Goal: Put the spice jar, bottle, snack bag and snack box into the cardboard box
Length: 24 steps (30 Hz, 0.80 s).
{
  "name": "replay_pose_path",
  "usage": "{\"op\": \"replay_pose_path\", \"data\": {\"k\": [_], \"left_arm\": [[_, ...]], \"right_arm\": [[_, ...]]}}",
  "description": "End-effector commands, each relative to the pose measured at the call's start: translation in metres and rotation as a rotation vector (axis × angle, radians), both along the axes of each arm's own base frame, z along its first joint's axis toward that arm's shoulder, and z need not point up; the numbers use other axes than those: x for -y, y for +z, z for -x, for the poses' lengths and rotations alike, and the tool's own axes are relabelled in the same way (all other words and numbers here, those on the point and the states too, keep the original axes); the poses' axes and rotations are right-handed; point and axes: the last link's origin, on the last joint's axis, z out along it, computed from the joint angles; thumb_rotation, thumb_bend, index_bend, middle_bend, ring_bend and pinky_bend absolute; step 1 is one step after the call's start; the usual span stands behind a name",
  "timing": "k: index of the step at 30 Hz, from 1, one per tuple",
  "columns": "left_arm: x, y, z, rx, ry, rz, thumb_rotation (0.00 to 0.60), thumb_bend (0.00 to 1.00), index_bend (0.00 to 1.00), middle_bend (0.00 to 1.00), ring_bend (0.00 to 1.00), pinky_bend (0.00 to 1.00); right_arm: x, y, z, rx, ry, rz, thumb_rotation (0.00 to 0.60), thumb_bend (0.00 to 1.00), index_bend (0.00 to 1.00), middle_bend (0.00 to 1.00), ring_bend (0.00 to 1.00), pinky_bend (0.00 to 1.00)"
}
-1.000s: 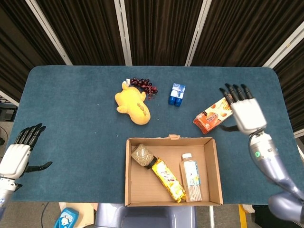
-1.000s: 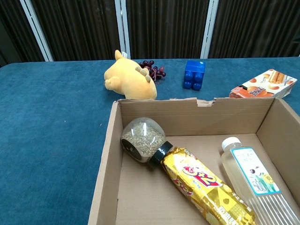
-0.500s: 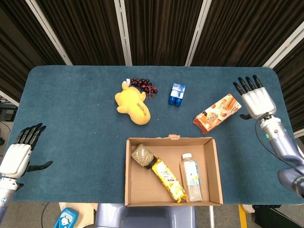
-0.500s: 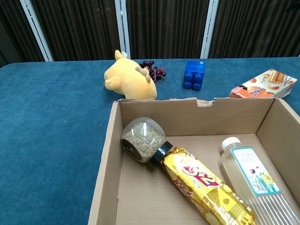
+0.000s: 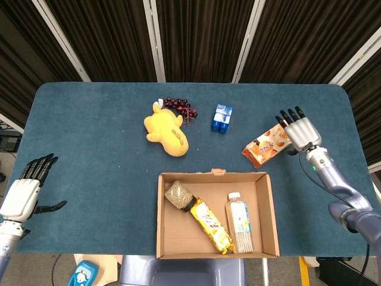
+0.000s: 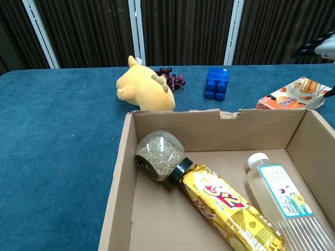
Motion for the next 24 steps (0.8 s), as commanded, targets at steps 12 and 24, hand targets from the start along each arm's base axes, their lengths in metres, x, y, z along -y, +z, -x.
{"op": "replay_pose_path", "data": {"k": [12, 24], "left_arm": [[-0.001, -0.002, 0.001, -0.006, 0.005, 0.0, 0.6, 0.06, 0.02, 0.0, 0.0, 0.0], [-0.001, -0.004, 0.001, -0.008, 0.004, 0.0, 0.6, 0.06, 0.02, 0.0, 0.0, 0.0]], "right_arm": [[0.011, -0.028, 0.012, -0.018, -0.054, -0.109, 0.6, 0.0, 0.0, 0.0, 0.0, 0.03], [0.008, -0.035, 0.018, 0.008, -0.063, -0.144, 0.6, 0.0, 0.0, 0.0, 0.0, 0.03]]}}
